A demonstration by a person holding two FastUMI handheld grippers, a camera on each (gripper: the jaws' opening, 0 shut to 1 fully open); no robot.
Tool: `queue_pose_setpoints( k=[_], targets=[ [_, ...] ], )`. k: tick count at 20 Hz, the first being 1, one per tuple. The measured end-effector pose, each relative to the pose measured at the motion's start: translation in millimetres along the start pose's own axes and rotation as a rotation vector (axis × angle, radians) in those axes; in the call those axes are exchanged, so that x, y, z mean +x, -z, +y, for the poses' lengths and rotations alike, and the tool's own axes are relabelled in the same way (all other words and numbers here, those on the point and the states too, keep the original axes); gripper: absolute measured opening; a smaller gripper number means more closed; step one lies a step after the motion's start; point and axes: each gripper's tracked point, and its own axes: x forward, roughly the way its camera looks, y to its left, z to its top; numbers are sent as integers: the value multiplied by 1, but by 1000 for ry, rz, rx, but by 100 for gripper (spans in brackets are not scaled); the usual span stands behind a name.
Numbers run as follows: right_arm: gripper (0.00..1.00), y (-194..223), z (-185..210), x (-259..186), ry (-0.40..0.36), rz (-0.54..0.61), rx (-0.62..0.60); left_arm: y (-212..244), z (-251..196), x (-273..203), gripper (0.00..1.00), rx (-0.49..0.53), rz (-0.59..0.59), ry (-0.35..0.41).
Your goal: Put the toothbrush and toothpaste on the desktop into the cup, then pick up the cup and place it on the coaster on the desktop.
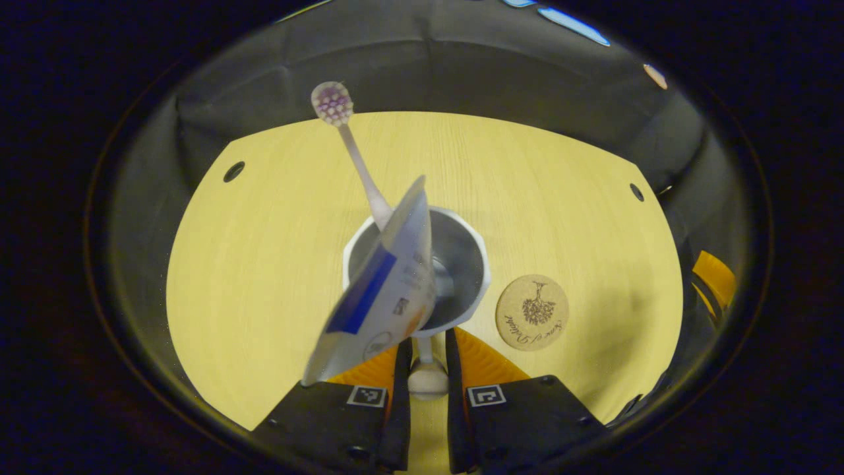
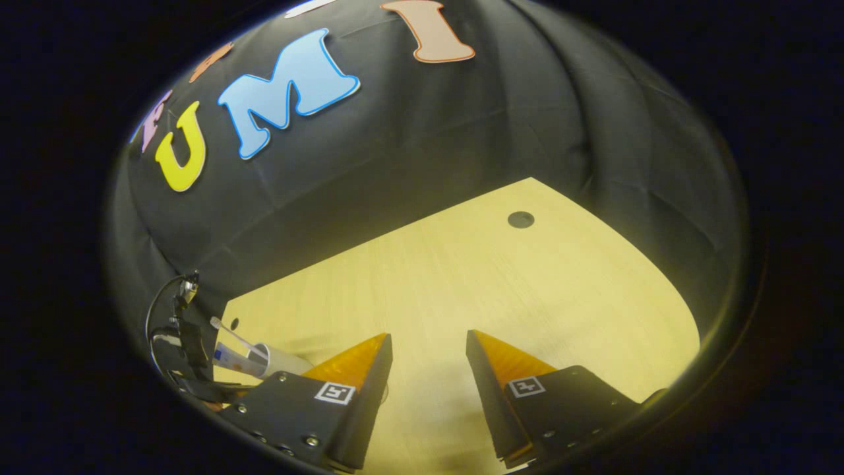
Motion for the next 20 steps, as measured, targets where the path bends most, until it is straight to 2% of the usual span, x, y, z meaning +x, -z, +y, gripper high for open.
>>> queue_pose_setpoints(
  k=[1, 2, 3, 9, 14, 20],
  targets=[
    [69, -1, -2, -1, 2, -2, 1, -1, -1, -3, 30, 2, -4, 1],
    [69, -1, -3, -2, 5, -4, 3, -2, -5, -5, 35, 2, -9, 8],
    [69, -2, -4, -3, 7, -7, 7, -3, -9, -8, 30, 9, -15, 11],
    [69, -3, -12, -9, 16, -19, 19, 5, -33, -39, 30, 84, -26, 65],
    [69, -2, -26, -21, 33, -29, 31, 19, -26, -68, 30, 130, -10, 100],
    [69, -2, -54, -33, 65, -37, 60, 31, -27, -86, 30, 170, 4, 104]
  ],
)
